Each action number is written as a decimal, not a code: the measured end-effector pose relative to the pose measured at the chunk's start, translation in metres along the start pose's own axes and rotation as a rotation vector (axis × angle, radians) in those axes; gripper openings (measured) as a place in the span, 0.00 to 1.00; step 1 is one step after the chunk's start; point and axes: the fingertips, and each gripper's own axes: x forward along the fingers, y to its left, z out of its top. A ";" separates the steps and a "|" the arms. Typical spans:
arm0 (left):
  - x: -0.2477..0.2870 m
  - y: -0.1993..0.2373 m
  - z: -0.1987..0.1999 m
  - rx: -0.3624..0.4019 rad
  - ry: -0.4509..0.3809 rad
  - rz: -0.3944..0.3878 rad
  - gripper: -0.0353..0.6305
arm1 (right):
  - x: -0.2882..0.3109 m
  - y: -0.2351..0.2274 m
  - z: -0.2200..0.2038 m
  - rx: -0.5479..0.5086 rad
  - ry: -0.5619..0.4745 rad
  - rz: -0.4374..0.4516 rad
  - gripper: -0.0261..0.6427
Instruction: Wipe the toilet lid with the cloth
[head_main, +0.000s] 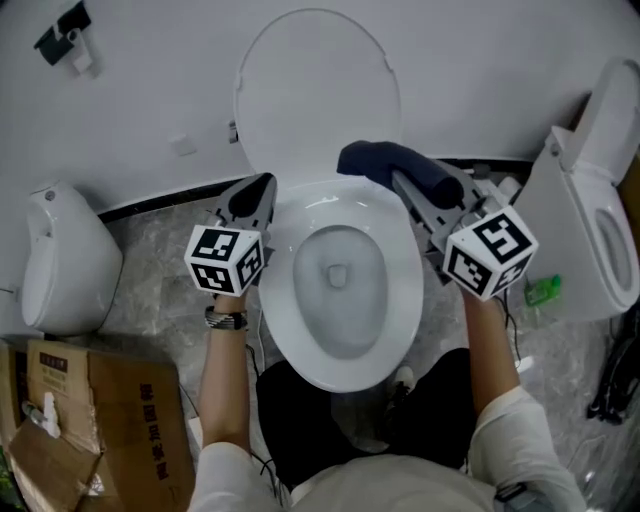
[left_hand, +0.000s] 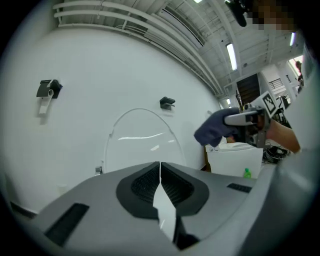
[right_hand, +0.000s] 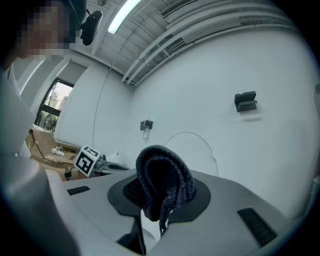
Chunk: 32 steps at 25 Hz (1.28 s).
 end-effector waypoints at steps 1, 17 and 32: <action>-0.003 -0.006 -0.003 0.002 0.001 -0.011 0.07 | 0.004 -0.002 0.003 -0.005 -0.010 0.001 0.17; 0.036 0.004 0.009 0.078 -0.044 -0.013 0.06 | 0.123 -0.071 0.074 -0.181 -0.241 -0.013 0.17; 0.058 0.026 -0.001 0.015 -0.118 -0.099 0.06 | 0.242 -0.061 0.108 -0.156 -0.343 -0.058 0.17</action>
